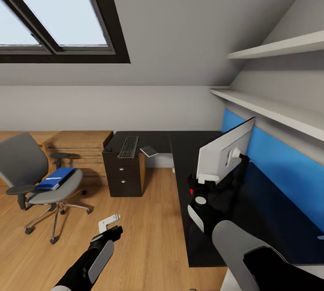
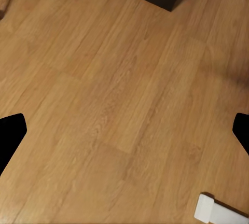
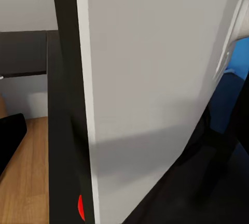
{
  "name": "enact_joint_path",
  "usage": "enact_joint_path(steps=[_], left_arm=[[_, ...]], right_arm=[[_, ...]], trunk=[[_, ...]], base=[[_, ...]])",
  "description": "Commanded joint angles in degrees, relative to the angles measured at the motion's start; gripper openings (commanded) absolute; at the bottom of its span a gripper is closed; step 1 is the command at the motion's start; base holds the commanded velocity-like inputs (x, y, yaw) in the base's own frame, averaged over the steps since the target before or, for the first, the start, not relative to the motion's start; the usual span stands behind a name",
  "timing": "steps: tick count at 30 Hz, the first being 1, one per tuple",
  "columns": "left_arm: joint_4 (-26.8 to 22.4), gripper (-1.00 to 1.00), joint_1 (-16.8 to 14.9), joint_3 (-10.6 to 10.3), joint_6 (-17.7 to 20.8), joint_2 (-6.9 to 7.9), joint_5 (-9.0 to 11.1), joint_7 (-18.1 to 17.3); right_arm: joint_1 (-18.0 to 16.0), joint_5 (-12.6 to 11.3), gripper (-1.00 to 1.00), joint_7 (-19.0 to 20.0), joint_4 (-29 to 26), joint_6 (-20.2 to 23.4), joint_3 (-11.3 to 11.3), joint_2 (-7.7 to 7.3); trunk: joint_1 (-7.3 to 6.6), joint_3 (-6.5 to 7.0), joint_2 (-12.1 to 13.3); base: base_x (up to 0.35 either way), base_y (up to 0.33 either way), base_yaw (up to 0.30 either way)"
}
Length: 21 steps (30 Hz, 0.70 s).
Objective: In the bedroom, organize the workspace by keeping the computer under the desk, ensuring the monitor is on the desk, placing the keyboard on the desk next to the monitor, placing the mouse on the desk next to the keyboard, moving the folder from the swivel chair onto the desk next to the mouse, stacking the notebook on top of the folder with the pen on top of the notebook, and positioning the swivel chair next to the desk.
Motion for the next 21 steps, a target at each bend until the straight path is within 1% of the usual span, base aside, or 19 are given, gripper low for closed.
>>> enact_joint_path(steps=[1, 3, 9, 17, 21], left_arm=[[-0.08, 1.0, -0.01, -0.19, 0.15, 0.04, 0.35, 0.43], [-0.08, 1.0, -0.01, -0.19, 0.15, 0.04, 0.35, 0.41], [-0.04, 1.0, -0.01, -0.19, 0.15, 0.04, 0.4, 0.41], [-0.01, 1.0, -0.01, -0.19, 0.15, 0.04, 0.43, 0.46], [0.02, 1.0, -0.01, -0.19, 0.15, 0.04, 0.43, 0.44]], right_arm=[[-0.04, -0.61, 1.0, -0.23, 0.07, -0.33, 0.47, -0.03], [-0.04, -0.6, 1.0, -0.23, 0.07, -0.36, 0.47, -0.03], [-0.04, -0.6, 1.0, -0.23, 0.06, -0.38, 0.47, -0.07], [-0.04, -0.61, 1.0, -0.28, -0.01, -0.45, 0.42, -0.11], [-0.04, -0.66, 1.0, -0.8, 0.01, -1.23, 0.39, -0.11]], trunk=[[0.02, -0.03, -0.05], [0.02, -0.03, -0.05], [0.02, -0.03, -0.05], [0.02, -0.03, -0.05], [0.02, -0.03, -0.05]], base=[[0.01, 0.002, 0.0], [0.032, 0.001, 0.0], [0.164, 0.0, 0.0], [0.025, 0.0, 0.0], [0.002, 0.0, 0.0]])
